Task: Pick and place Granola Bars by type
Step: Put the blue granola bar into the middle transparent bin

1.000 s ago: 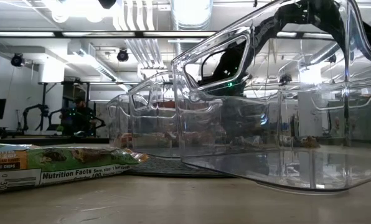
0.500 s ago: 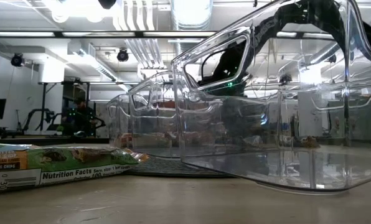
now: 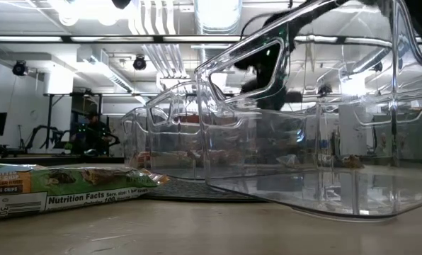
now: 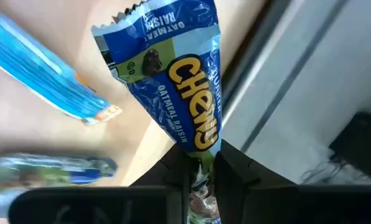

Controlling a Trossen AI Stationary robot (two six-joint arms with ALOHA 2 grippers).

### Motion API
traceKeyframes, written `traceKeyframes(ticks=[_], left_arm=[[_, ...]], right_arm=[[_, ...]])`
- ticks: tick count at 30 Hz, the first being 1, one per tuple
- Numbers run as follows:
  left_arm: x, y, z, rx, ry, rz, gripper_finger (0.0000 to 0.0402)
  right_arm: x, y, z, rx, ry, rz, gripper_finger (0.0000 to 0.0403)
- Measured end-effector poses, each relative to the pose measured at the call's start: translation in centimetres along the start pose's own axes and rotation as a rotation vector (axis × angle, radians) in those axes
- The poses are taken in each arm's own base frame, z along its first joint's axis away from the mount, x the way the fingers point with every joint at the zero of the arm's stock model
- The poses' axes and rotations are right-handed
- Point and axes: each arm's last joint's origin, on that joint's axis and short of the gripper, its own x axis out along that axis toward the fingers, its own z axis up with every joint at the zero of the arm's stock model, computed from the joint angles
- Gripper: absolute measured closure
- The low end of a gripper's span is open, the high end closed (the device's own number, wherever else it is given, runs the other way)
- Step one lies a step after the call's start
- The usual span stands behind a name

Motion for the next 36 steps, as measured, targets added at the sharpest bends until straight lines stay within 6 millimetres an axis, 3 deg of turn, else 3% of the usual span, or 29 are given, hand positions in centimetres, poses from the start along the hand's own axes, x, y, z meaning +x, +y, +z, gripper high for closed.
traceKeyframes(ticks=[5, 11, 17, 20, 26, 33, 36], left_arm=[[-0.2, 0.0, 0.1, 0.004, -0.007, -0.001, 0.0402], [-0.4, 0.0, 0.1, 0.005, -0.011, -0.002, 0.0402], [-0.4, 0.0, 0.2, 0.005, -0.012, -0.002, 0.0402], [-0.4, -0.1, 0.2, 0.000, -0.018, -0.003, 0.0402], [-0.4, -0.1, 0.2, -0.012, -0.019, -0.004, 0.0402], [-0.4, -0.1, 0.2, -0.038, -0.019, -0.004, 0.0402], [-0.4, -0.1, 0.2, -0.038, -0.019, -0.004, 0.0402]], right_arm=[[-6.1, 1.1, -0.6, 0.165, -0.204, -0.048, 0.0367], [-13.0, 4.2, -0.1, 0.447, -0.394, -0.083, 0.0368], [-17.3, 7.8, 1.4, 0.874, -0.611, 0.165, 0.0369], [-18.3, 9.3, 2.4, 1.053, -0.622, 0.292, 0.0369], [-18.3, 12.1, 5.6, 1.142, -0.566, 0.431, 0.0369], [-15.0, 14.3, 9.5, 1.170, -0.384, 0.478, 0.0369], [-13.2, 14.8, 10.3, 1.217, -0.263, 0.479, 0.0369]])
